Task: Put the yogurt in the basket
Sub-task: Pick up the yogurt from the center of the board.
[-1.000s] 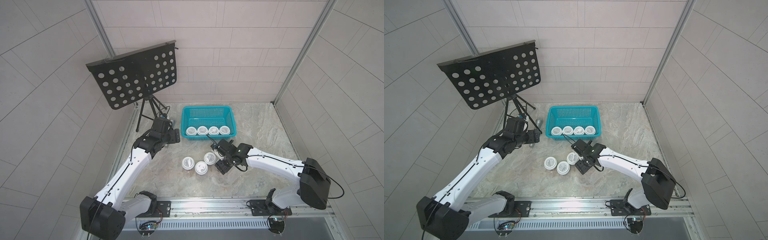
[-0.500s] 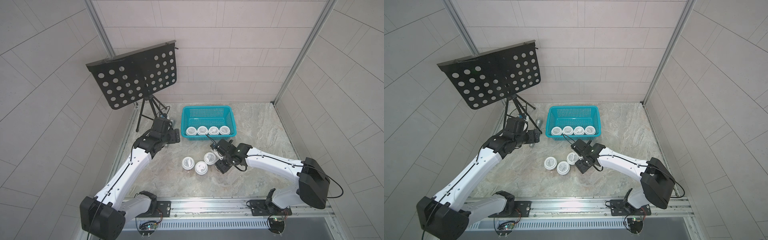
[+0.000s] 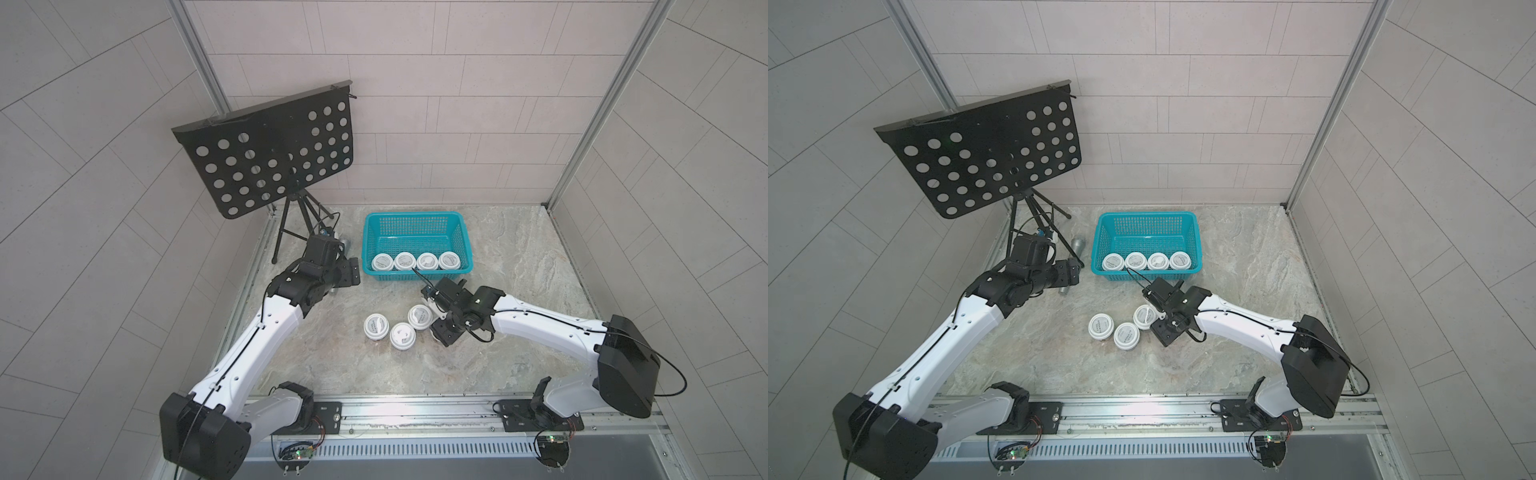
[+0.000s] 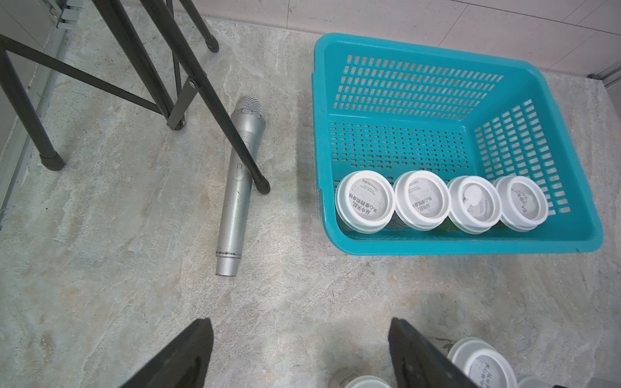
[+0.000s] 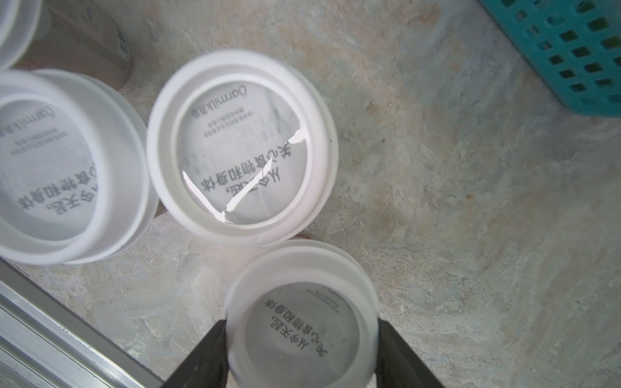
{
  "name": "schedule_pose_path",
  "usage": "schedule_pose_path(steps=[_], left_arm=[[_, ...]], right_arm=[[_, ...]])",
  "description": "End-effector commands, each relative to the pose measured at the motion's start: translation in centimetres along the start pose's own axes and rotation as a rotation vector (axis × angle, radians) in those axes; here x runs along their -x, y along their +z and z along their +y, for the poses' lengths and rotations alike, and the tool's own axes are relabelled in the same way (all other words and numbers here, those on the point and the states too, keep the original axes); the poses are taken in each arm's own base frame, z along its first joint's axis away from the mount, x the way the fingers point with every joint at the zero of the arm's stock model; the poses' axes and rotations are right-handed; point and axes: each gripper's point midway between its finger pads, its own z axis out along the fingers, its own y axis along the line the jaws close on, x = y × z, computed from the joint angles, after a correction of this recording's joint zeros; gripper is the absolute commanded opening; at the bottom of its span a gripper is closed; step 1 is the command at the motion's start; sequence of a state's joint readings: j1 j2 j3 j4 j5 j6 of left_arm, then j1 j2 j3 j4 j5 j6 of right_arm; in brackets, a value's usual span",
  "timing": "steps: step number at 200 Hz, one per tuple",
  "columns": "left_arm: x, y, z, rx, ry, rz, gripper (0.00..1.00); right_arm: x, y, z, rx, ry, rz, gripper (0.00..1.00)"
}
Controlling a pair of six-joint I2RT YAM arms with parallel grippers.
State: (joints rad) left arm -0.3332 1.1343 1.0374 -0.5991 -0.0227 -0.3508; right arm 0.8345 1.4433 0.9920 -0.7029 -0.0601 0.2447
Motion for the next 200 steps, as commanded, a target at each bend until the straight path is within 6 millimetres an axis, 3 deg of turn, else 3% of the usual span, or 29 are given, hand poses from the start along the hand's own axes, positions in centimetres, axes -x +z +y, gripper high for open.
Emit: schedule_pose_path(steps=[1,85,126,200], left_arm=[[0.3,-0.2,0.2,0.005,-0.004,-0.009,0.89],[0.3,-0.3,0.2,0.002,-0.007,-0.011,0.89],[0.3,-0.3,0.3,0.008,-0.007,-0.013,0.89],[0.3,-0.3,0.3,0.005,-0.010,-0.012,0.89]], right_arm=[[0.4,-1.3,-0.6,0.013,0.048,-0.038,0.64],[3.4,-5.9,-5.1,0.085,0.204,-0.181,0.64],[6.2,-9.2,-6.9,0.144,0.245,-0.282,0.64],[12.3,-12.2,-9.6,0.218,0.301,-0.419,0.64]])
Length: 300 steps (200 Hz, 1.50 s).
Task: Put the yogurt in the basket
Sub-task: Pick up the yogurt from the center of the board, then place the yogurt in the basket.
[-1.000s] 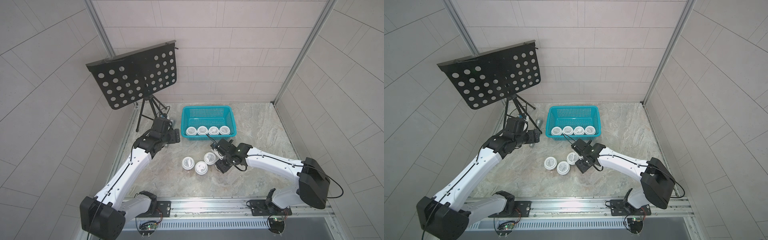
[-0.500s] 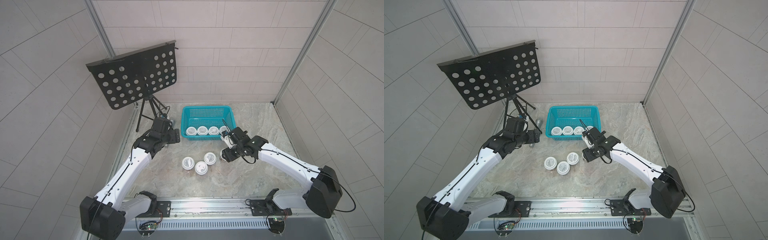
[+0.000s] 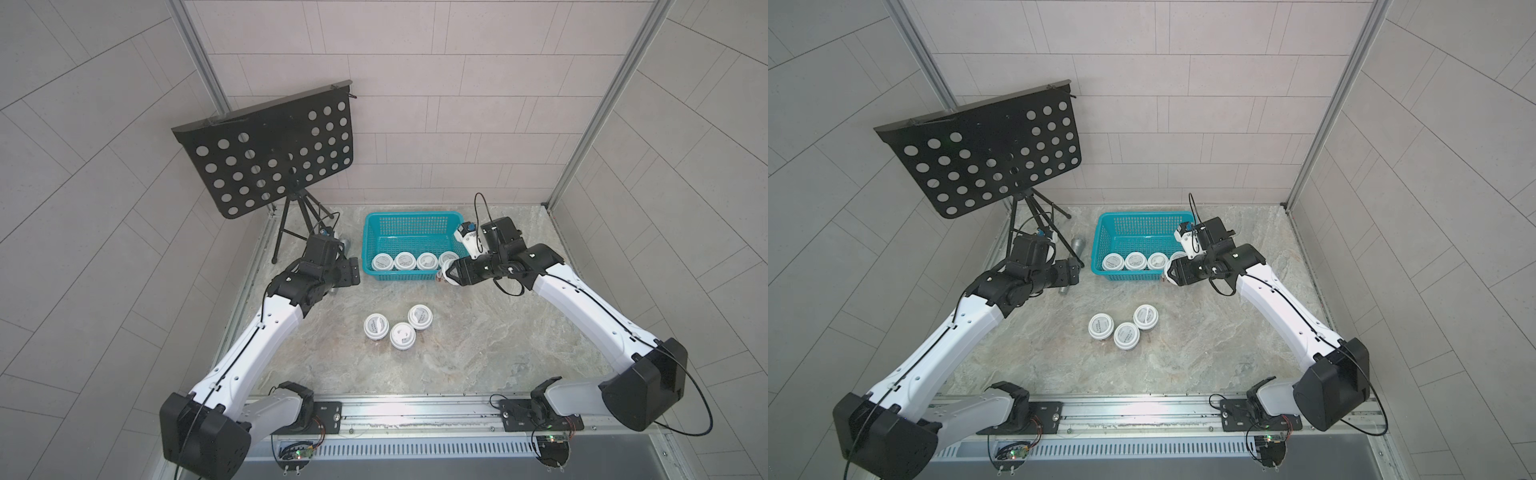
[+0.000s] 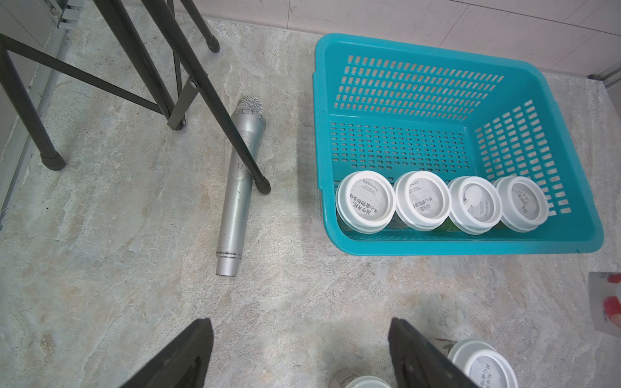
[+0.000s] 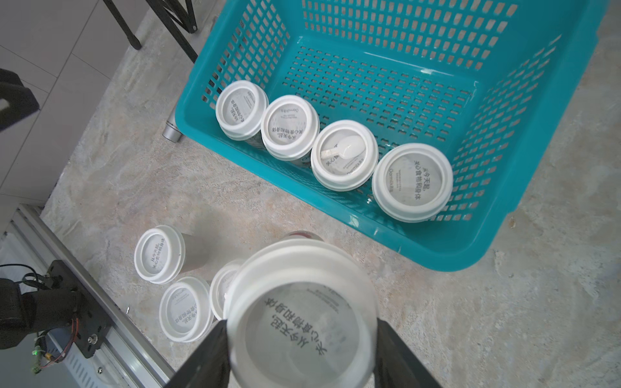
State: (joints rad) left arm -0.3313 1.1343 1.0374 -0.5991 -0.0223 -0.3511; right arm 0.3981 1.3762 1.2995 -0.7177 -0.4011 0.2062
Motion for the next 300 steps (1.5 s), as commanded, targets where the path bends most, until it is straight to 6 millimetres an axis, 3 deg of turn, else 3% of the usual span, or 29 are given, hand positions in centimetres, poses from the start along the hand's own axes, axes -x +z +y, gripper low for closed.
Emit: schedule_pose_path(steps=[1,55,108,182,236,300], left_arm=[[0.3,-0.3,0.3,0.005,-0.008,-0.011,0.89],[0.2,-0.2,0.2,0.002,-0.010,-0.006,0.89],[0.2,-0.2,0.3,0.005,-0.011,-0.008,0.89],[0.2,-0.1,0.4,0.008,-0.014,-0.006,0.89],[0.1,-0.1,0.4,0.011,-0.015,-0.005,0.89],[0.2,-0.1,0.5,0.008,-0.020,-0.005,0.89]], right_arm=[[2.2,-0.2,0.5,0.048,0.006,-0.040,0.64],[7.1,0.9,-2.0,-0.036,0.050,-0.107,0.64],[9.8,2.9,-5.6,-0.182,0.066,-0.113,0.64],[11.0,7.0,-10.3,-0.374,0.056,-0.032,0.64],[10.9,10.5,-12.3,-0.427,0.042,0.047,0.64],[10.7,13.3,-14.0,-0.479,0.032,0.101,0.64]])
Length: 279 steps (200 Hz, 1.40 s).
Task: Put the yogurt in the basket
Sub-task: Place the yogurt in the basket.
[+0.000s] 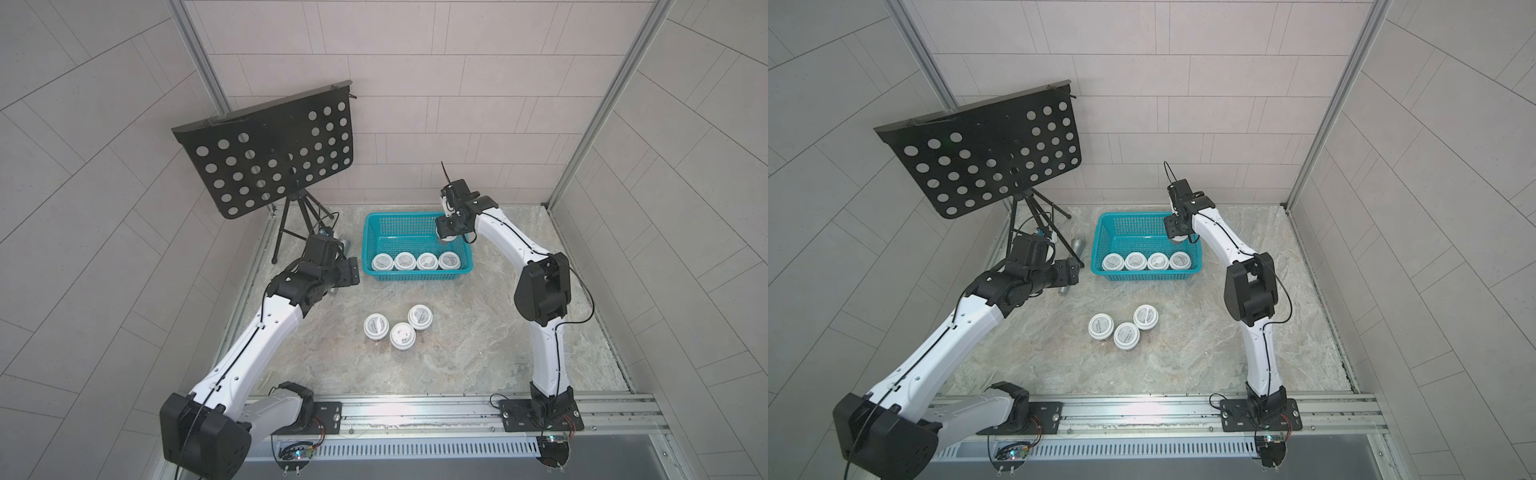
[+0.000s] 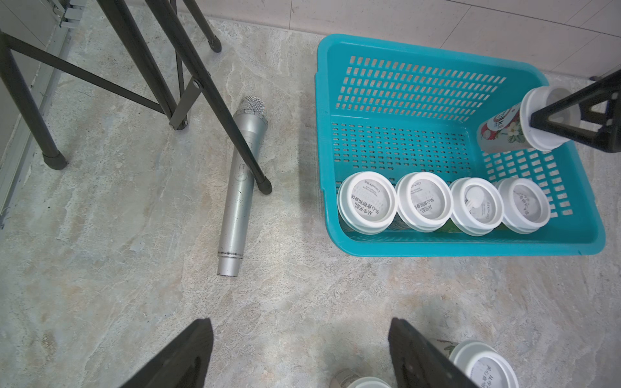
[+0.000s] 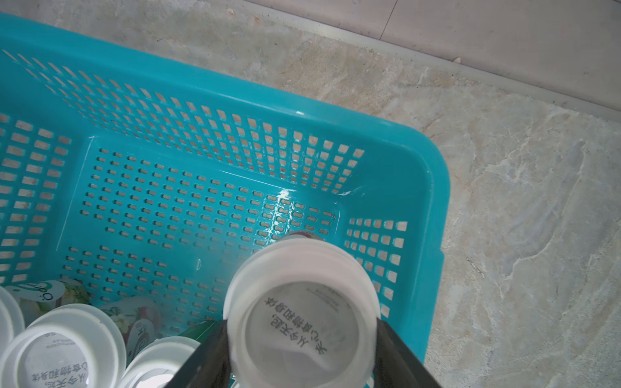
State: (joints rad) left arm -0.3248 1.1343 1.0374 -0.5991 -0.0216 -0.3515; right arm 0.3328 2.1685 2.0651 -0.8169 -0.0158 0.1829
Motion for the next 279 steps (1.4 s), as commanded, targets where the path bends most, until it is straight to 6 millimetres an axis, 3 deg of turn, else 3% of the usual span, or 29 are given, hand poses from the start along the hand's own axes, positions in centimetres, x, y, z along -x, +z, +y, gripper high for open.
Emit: schedule_pose_path(steps=[1,108,279], left_arm=[[0.1,-0.1,0.3,0.004,-0.016,-0.005,0.89],[0.1,-0.1,0.2,0.000,-0.018,-0.003,0.89],[0.0,0.1,0.2,-0.002,-0.018,0.007,0.89]], right_arm=[[-0.2,0.5,-0.7,-0.048,-0.015,0.027,0.64],[-0.6,4.3,-1.0,-0.090,-0.009,0.094,0.64],[-0.5,6.7,-2.1,-0.127,0.049,0.114,0.70]])
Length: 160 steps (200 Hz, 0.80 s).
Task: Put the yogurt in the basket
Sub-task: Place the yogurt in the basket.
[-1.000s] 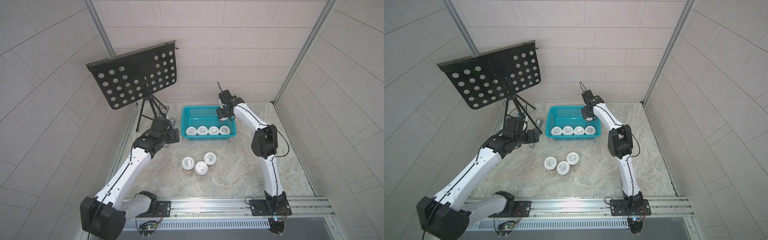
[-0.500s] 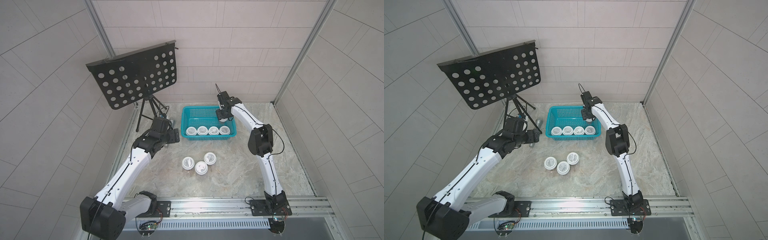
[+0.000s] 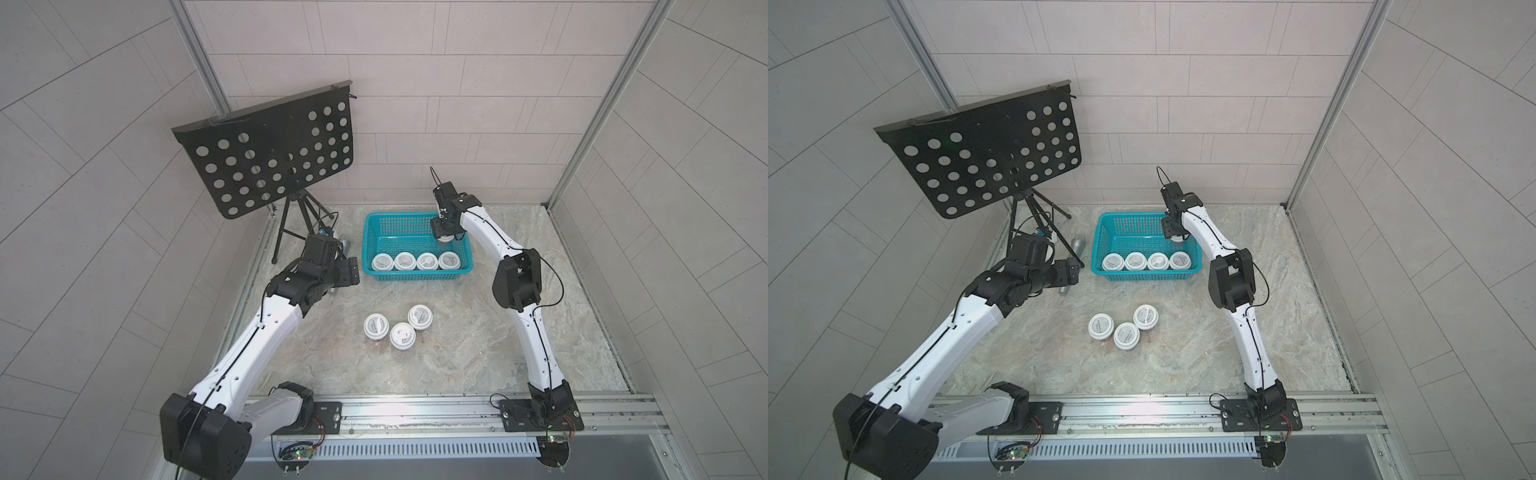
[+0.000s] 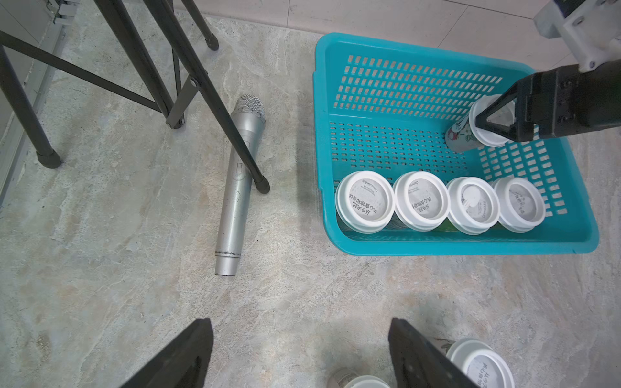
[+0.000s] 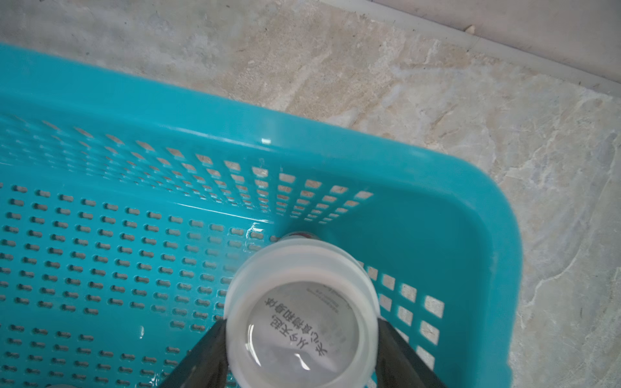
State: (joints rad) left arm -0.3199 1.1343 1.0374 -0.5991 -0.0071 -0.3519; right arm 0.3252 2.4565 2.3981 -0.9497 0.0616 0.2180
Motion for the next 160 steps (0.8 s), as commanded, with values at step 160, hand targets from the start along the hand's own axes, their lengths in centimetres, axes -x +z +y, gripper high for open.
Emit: schedule_pose_path(steps=[160], left_arm=[[-0.2,0.2,-0.7,-0.047,0.016,0.022,0.89]], right_arm=[[2.2,-8.0,-0.2,0.112,0.051,-0.079,0.80]])
